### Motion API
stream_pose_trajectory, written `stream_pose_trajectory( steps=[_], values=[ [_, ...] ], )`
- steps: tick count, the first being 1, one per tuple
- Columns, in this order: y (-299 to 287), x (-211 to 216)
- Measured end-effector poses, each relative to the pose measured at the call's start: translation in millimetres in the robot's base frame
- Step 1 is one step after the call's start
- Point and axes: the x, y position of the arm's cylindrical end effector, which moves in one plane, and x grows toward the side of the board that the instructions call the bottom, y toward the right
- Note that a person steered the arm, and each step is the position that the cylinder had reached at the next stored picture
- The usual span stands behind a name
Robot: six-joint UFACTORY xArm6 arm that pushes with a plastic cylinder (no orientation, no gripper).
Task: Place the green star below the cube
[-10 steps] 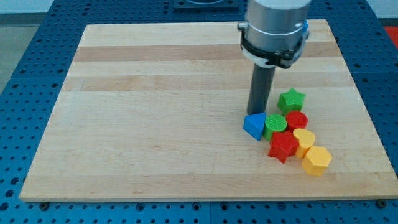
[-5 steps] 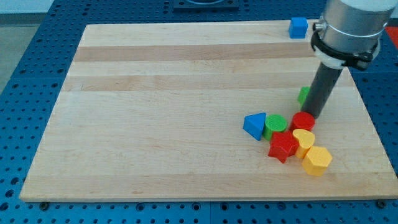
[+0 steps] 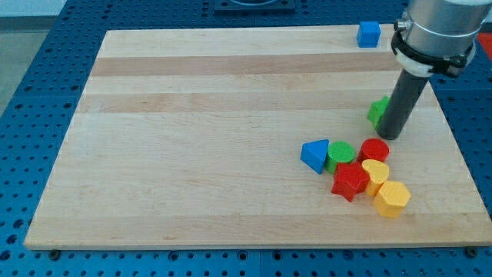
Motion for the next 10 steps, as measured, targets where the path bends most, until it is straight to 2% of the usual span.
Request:
stream_pose_trajectory(
  steps=[7,10],
  values=[
    [1,-114],
    [1,-142]
  ],
)
